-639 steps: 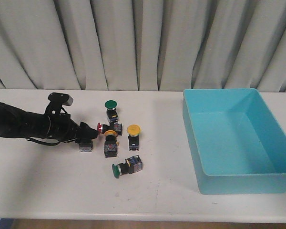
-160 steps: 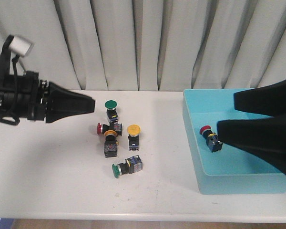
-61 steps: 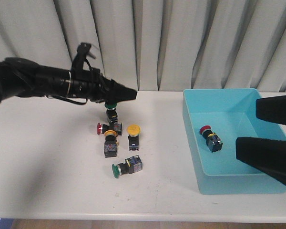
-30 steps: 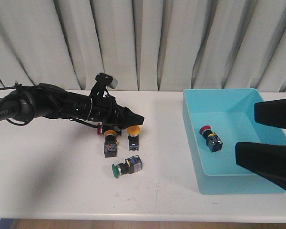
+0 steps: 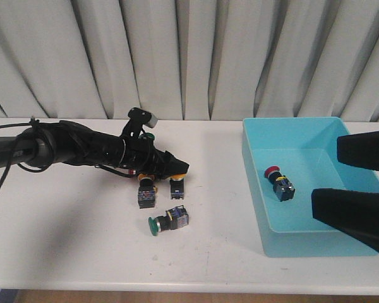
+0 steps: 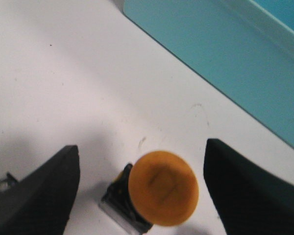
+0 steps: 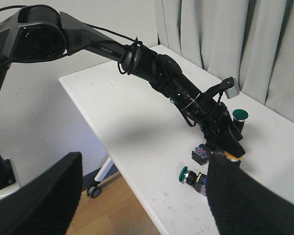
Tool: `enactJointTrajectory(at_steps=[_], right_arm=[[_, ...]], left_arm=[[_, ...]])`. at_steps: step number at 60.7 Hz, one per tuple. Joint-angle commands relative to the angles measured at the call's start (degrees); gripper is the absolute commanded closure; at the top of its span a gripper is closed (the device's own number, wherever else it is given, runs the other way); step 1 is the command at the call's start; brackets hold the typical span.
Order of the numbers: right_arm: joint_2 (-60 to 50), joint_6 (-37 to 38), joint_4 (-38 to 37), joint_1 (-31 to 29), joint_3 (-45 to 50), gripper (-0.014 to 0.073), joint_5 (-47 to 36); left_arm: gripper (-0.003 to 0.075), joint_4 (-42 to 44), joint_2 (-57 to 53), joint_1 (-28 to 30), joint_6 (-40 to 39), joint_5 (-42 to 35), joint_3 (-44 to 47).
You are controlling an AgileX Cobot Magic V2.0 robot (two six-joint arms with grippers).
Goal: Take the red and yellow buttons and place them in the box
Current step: 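Lower the left gripper onto the yellow-capped button and grasp it, then lift the yellow button with the left gripper toward the right gripper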
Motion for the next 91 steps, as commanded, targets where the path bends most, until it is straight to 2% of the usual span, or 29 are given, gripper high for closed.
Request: enactJointTrajectory(at_steps=[1, 41, 48, 52, 68, 86, 91], right_arm=[[0.11, 0.08, 2.91, -0.21, -1.53, 0.0088, -1.41], [0.11, 0.02, 2.91, -0.21, -1.53, 0.0088, -1.61], [0.11, 0.02, 2.91, -0.21, -1.53, 0.0088, -1.61], [0.11, 0.02, 2.91, -0.21, -1.53, 0.0088, -1.61], [0.11, 0.02, 2.91, -0.21, -1.53, 0.0088, -1.61], [0.11, -0.60, 2.85, -0.21, -1.53, 0.0088, -3.92], [0.22, -2.05, 2.85, -0.21, -1.53, 0.0088, -5.73]], left_arm=[[0.0203, 0.35, -3.22, -0.25, -0.23, -2.03, -1.46], [0.0219, 0.35, -0.80, -0.25, -2.92, -1.96, -1.46], [0.0281, 0.35, -0.80, -0.25, -3.27, -1.96, -1.46], [0.0344, 0.35, -0.80, -0.25, -3.27, -1.91, -1.46], [0.0729, 0.28, -0.80, -0.20, -3.27, -2.24, -1.46], [0.0728, -0.35, -5.45, -0.20, -3.42, -9.75, -1.46], [0.0728, -0.40, -9.12, -0.20, -5.96, -12.43, -1.46]])
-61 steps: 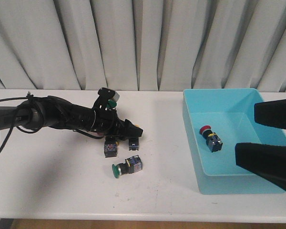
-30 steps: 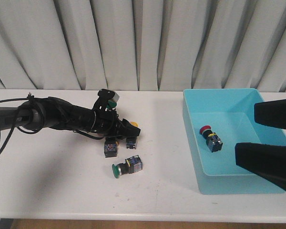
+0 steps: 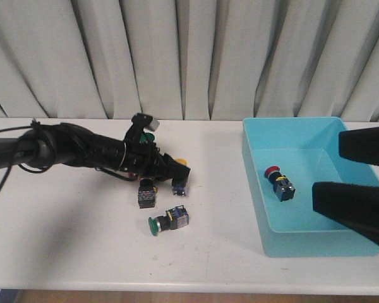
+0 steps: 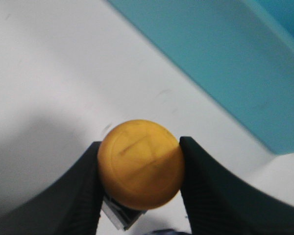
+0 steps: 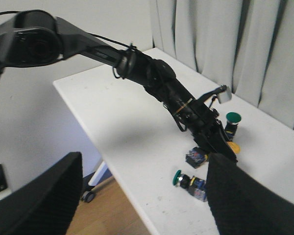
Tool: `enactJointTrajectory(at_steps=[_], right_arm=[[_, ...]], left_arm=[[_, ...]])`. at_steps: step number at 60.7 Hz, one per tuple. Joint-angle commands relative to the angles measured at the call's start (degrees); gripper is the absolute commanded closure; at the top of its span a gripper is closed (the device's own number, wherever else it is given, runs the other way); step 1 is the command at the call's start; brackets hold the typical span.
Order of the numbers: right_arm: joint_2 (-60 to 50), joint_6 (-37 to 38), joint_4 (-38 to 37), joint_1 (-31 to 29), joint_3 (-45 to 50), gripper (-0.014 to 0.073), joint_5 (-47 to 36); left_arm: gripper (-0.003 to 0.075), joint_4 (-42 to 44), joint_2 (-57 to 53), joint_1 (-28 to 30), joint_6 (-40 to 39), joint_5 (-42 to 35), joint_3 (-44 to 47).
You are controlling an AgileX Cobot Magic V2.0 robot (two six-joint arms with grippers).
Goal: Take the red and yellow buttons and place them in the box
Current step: 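Lift the yellow button with the left gripper toward the right gripper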
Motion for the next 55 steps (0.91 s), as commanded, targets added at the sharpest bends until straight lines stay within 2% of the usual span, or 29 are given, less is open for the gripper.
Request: enactJointTrajectory(at_steps=[1, 7, 19, 22, 32, 37, 46, 55], right_arm=[[0.39, -2.03, 2.90, -0.21, -1.53, 0.0088, -4.08], [1.77, -4.69, 3.10, -0.21, -1.53, 0.0088, -4.64], [8.71, -9.67, 5.84, -0.21, -1.53, 0.0088, -8.63], [10.80, -11.59, 9.51, -0.21, -1.53, 0.0088, -8.12], [15.65, -20.65, 21.49, -0.15, -1.53, 0.0088, -4.50], [16.28, -24.30, 24.54, 1.39, -1.53, 0.0088, -4.04], [16.28, -29.03, 25.41, 11.05, -1.53, 0.0088, -11.02], [16.28, -30.44, 25.47, 19.67, -1.53, 0.0088, -19.29]], left_arm=[[0.0728, -0.20, -9.00, -0.18, -3.30, -5.71, -1.40], [0.0728, 0.03, -13.95, 0.20, -6.98, -12.58, -1.40], [0.0728, 0.39, -22.99, 1.50, -14.55, -31.82, -1.40], [0.0728, 0.39, -25.85, 1.56, -18.88, -31.88, -0.74], [0.0728, 0.39, -35.25, 1.56, -18.83, -31.84, 4.11], [0.0728, 0.39, -40.54, 1.50, -18.83, -31.84, 9.18], [0.0728, -2.27, -48.50, 1.50, -18.83, -31.84, 19.39], [0.0728, -10.04, -51.99, 1.50, -18.83, -31.37, 25.50]])
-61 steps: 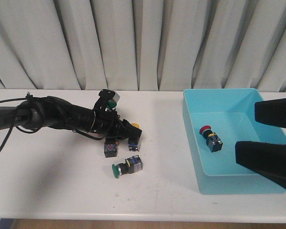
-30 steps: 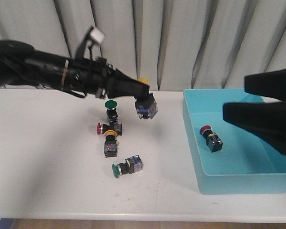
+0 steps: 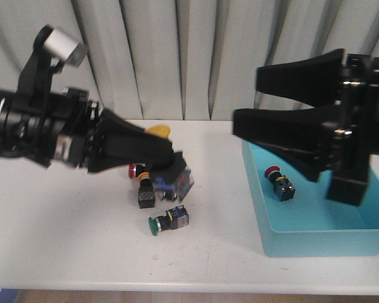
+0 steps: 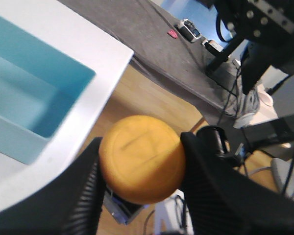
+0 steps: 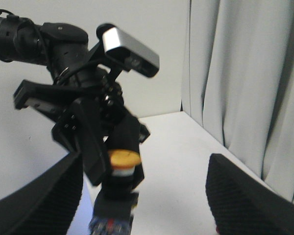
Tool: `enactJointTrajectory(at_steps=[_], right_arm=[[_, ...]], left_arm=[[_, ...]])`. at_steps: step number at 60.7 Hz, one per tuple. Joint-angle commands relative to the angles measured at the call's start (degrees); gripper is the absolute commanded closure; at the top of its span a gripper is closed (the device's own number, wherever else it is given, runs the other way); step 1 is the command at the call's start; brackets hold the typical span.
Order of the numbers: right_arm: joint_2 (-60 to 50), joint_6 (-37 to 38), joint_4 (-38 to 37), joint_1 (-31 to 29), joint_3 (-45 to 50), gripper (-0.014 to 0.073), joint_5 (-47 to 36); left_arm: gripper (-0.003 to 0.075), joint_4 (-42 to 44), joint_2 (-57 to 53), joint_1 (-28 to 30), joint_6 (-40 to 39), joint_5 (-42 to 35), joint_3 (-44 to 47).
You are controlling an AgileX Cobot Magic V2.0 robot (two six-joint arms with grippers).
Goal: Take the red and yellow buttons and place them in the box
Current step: 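Lift the yellow button with the left gripper toward the right gripper, then grasp the yellow button's body with the right gripper, release left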
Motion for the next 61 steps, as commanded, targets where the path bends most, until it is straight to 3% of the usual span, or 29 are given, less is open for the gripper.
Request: enactJointTrajectory(at_steps=[1, 19, 61], right_arm=[[-0.59, -1.49, 3.83, 5.48, -1.53, 0.0088, -6.37], [-0.40, -2.73, 1.68, 15.06, -1.53, 0.0088, -16.63], [5.72, -2.80, 0.98, 15.60, -1.53, 0.0094, -18.14]], left_arm=[[0.0728, -10.10, -3.53, -0.01, -0.46, -8.34, 1.33], [0.0728, -21.00, -3.54, -0.60, -0.46, -1.72, 1.21], [0.0728, -26.97, -3.54, -0.60, -0.40, 1.07, 1.21]])
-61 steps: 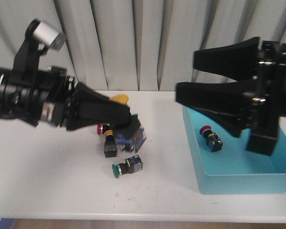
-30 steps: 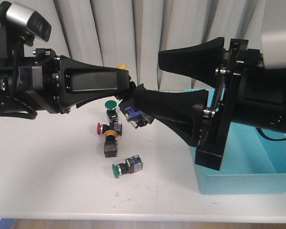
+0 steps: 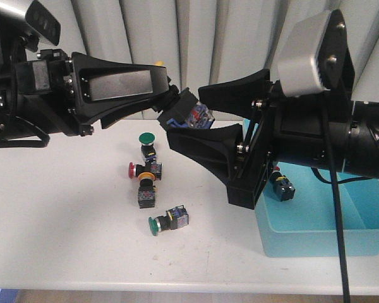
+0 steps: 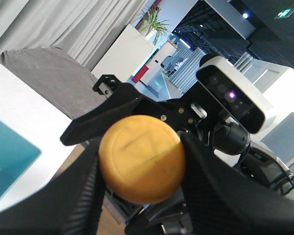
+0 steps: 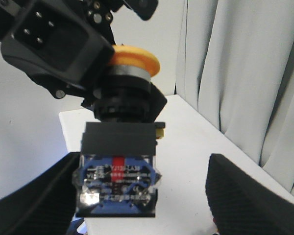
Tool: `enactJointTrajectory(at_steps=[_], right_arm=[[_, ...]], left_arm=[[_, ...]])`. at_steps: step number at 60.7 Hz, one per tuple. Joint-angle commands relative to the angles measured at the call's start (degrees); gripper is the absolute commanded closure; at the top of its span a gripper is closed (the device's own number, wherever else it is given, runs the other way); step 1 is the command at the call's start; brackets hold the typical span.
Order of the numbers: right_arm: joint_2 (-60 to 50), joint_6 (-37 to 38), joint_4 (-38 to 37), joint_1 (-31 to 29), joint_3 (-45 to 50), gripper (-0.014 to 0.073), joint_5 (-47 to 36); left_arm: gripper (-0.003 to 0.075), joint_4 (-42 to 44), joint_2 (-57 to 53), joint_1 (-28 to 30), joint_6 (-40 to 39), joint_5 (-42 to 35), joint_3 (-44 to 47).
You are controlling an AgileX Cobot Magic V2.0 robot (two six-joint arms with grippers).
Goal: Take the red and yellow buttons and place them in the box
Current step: 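Grasp the yellow button's body with the right gripper, release left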
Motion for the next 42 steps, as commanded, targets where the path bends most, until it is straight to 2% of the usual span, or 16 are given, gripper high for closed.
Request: enactJointTrajectory(at_steps=[1, 8, 27, 33, 42], right_arm=[[-0.89, -0.43, 2.75, 0.07, -1.53, 0.0097, 0.20], [-1.01, -0.37, 2.87, 0.07, -1.53, 0.0166, 0.27], [-1.01, -0.37, 2.87, 0.07, -1.53, 0.0605, 0.90], [-1.01, -0.37, 2.87, 0.07, -1.53, 0.0605, 1.17], [-1.01, -0.37, 2.87, 0.07, -1.53, 0.0603, 1.26]], left_arm=[[0.0728, -5.33, -1.91, -0.28, -0.40, -0.35, -1.35], [0.0728, -5.33, -1.91, -0.28, -0.40, -0.17, -1.35], [0.0724, -5.33, -1.91, -0.28, -0.40, -0.04, -1.35], [0.0708, -4.77, -1.91, -0.28, -0.40, -0.38, -1.35], [0.0621, -2.01, -1.91, -0.28, -0.40, -0.57, -1.35]])
